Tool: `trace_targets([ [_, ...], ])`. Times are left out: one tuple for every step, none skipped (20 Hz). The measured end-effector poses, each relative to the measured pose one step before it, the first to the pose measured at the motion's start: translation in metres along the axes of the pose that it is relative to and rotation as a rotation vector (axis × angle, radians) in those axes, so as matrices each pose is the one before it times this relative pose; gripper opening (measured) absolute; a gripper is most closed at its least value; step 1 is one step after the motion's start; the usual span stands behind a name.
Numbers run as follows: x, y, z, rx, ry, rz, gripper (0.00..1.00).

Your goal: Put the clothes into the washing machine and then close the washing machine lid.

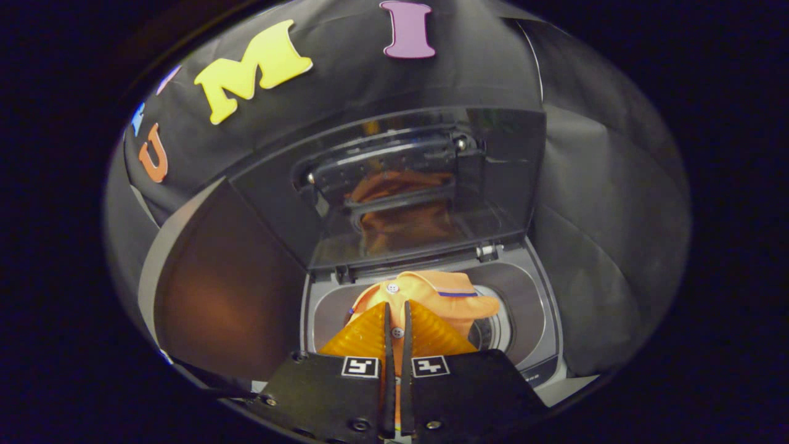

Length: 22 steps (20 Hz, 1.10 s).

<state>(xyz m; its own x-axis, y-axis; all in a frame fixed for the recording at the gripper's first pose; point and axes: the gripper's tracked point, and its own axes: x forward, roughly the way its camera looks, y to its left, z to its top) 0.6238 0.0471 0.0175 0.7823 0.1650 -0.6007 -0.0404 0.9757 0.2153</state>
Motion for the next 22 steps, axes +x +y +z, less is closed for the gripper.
trace_targets([
  [0.00653,-0.00148,-0.00777,0.00092,0.01501,-0.00866,0.07],
  [0.00563,-0.00379,-0.00988,-0.00042,0.01709,-0.01167,0.07],
  [0.00624,-0.00318,-0.00843,-0.00017,0.01599,-0.01172,0.07],
  [0.00545,-0.00345,-0.00903,0.00162,0.01951,-0.01563,0.07],
  [0.00541,-0.00333,-0.00752,0.00413,0.01701,-0.01128,0.07],
  [0.00551,-0.00385,-0.00713,0.00552,0.01460,-0.01289,0.07],
  [0.00665,-0.00351,-0.00600,0.00267,0.01294,-0.01186,0.07],
  [0.00708,-0.00637,-0.00917,0.00349,0.02060,-0.01544,0.07],
  [0.00728,-0.00621,-0.01397,0.00499,0.04392,-0.01540,0.07],
  [0.00267,-0.00605,-0.01550,-0.00417,0.04245,-0.01429,0.07],
  [0.00242,-0.00367,-0.00350,-0.01456,0.00572,-0.00944,0.07],
  [0.00288,-0.00134,0.00224,-0.01030,-0.00387,-0.00820,0.07],
  [0.00003,-0.00016,0.00067,0.00155,0.00246,0.00001,0.07],
  [-0.00040,-0.00012,-0.00100,0.00286,-0.00064,-0.00416,0.07],
  [-0.00005,-0.00085,-0.00008,0.00293,0.00524,-0.00754,0.07],
  [-0.00089,-0.00059,-0.00061,0.00351,0.00965,-0.00728,0.07],
  [-0.00047,0.00063,0.00028,0.00116,0.00936,-0.00193,0.07],
  [0.00028,0.00022,0.00016,-0.00575,0.00627,-0.00227,0.07],
  [-0.00071,-0.00031,0.00061,-0.00930,0.00733,-0.00418,0.07],
  [0.00013,0.00008,-0.00056,-0.01112,0.01244,-0.00451,0.07],
  [-0.00156,0.00035,0.00026,-0.00846,0.01015,-0.00194,0.08],
  [0.00152,0.00174,-0.00014,-0.00162,0.00597,0.00240,0.08],
])
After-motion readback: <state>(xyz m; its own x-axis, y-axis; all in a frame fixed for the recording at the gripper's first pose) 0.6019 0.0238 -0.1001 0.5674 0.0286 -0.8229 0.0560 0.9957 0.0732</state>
